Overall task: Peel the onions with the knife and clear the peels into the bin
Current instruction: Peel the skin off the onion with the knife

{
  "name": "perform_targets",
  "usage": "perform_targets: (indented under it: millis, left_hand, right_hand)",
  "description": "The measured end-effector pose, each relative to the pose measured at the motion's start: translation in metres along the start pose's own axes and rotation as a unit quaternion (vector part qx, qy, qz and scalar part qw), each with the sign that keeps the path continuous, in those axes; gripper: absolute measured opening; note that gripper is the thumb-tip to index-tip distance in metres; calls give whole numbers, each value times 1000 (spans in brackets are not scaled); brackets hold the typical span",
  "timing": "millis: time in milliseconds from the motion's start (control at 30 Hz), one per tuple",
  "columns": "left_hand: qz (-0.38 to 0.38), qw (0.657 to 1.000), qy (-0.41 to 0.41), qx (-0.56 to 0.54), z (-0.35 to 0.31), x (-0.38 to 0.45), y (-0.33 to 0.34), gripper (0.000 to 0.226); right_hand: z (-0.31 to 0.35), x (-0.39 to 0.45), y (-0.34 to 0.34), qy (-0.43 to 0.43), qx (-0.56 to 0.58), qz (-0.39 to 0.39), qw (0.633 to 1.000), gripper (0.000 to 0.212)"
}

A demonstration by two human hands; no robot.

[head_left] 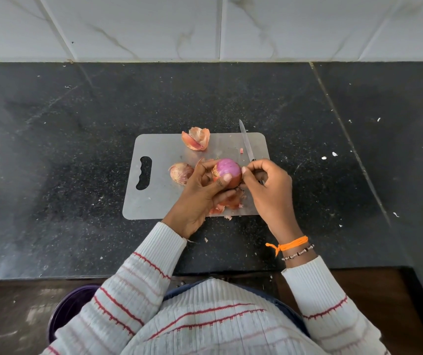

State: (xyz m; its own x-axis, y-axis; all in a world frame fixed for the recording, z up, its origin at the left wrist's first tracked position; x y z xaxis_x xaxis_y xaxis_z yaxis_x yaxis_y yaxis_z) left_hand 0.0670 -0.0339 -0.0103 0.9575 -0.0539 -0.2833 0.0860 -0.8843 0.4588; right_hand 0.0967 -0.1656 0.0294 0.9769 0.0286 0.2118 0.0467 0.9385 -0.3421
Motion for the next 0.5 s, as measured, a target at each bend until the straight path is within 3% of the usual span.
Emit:
perform_targets:
  millis: [300, 500]
  left_hand:
    - [52, 998, 0, -44, -2, 0, 5, 35]
    - [41, 999, 17, -28, -4, 2, 4, 45]
  right_hand:
    - [-13, 3, -7, 32, -3, -18, 999, 10]
    - [10, -2, -6, -1, 51, -20, 999, 5]
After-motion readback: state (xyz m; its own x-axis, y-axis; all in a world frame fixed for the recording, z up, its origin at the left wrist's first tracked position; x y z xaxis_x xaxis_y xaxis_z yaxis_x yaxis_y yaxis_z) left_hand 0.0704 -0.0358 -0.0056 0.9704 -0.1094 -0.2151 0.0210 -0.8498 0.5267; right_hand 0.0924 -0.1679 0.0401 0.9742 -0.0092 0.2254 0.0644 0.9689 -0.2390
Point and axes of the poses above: each hand's wrist, its own x-axis towards the middle knuckle, its own y-axis out of the palm, z = x × y, the point moved 7 cm from there along x, towards the middle knuckle, and after that the axes turned 5 degrees about x, right-handed, at the moved point
